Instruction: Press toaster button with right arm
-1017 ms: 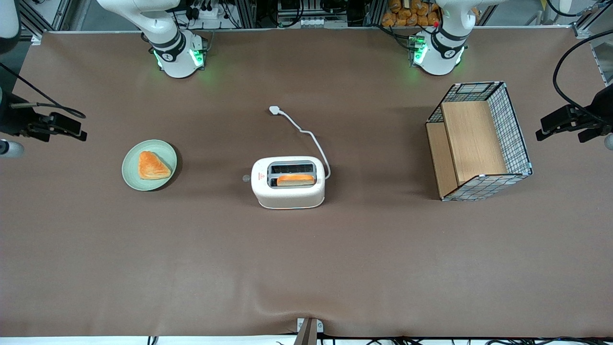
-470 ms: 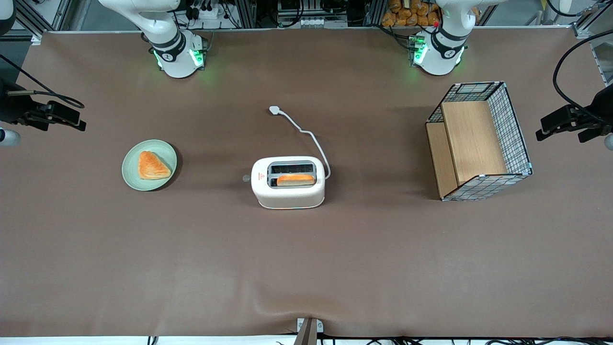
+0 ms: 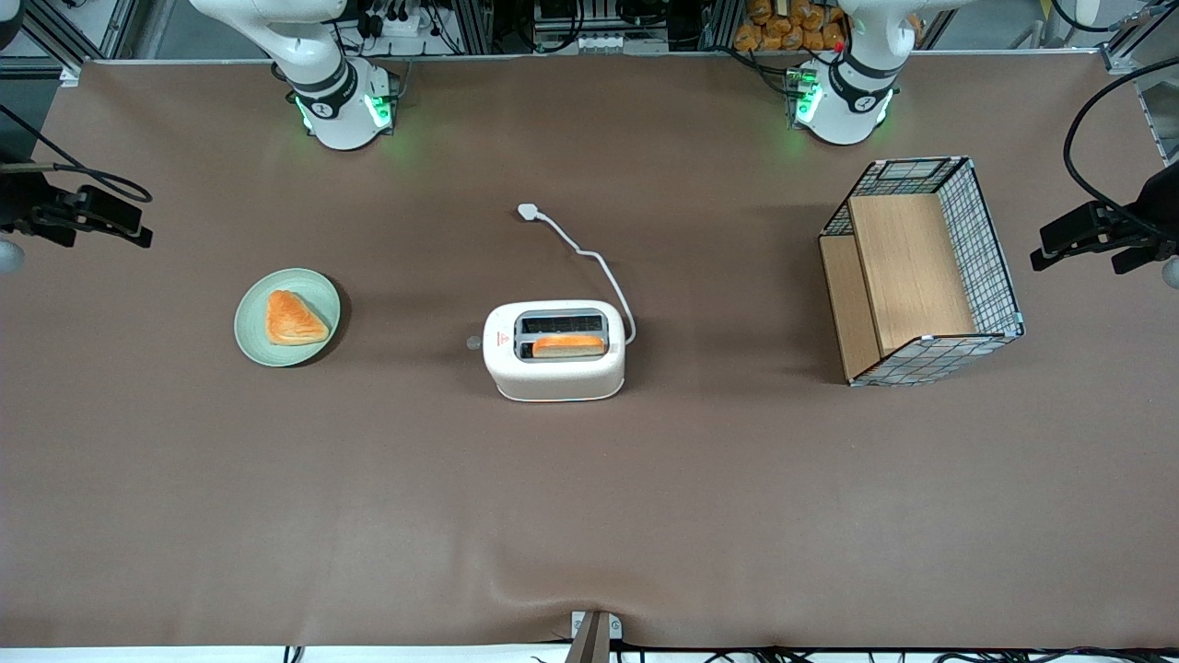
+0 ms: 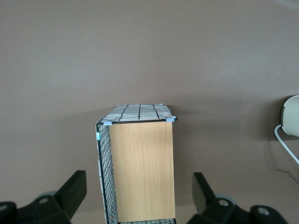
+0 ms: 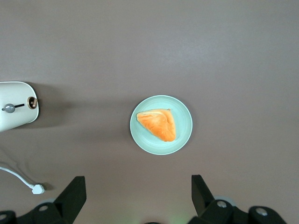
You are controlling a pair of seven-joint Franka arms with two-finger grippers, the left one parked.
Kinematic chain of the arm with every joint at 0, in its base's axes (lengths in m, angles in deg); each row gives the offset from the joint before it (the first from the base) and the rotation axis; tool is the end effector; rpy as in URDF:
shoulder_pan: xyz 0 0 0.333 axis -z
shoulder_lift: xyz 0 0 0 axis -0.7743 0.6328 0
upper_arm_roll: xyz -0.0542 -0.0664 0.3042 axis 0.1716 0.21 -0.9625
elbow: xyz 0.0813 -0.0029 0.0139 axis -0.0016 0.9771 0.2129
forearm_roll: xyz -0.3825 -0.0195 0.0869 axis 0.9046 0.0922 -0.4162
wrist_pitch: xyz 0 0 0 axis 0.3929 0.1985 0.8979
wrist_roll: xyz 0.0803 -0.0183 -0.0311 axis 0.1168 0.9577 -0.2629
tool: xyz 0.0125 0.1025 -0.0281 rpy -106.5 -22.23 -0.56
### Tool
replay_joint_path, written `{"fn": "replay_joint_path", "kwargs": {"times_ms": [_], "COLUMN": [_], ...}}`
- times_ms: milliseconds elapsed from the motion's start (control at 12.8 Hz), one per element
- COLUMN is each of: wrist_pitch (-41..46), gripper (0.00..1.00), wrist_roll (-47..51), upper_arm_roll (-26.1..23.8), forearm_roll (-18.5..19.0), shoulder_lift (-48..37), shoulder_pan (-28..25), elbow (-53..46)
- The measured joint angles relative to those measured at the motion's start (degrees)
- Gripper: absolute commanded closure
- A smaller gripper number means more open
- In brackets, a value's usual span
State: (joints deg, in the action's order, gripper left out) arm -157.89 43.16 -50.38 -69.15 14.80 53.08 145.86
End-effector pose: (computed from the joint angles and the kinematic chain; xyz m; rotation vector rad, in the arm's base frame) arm 0.5399 -0.0313 0.6191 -3.1042 0.0600 0.1194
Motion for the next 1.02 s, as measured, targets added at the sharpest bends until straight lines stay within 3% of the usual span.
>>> {"fn": "replay_joint_path", "kwargs": {"times_ms": [1017], "wrist_pitch": [-0.1], "gripper": [0.0], "wrist_roll": [5.5], "upper_arm_roll": [0.1], "forearm_roll": [0.6], "shoulder_lift": [0.0], "shoulder_pan": [0.6], "elbow": [-2.0]}}
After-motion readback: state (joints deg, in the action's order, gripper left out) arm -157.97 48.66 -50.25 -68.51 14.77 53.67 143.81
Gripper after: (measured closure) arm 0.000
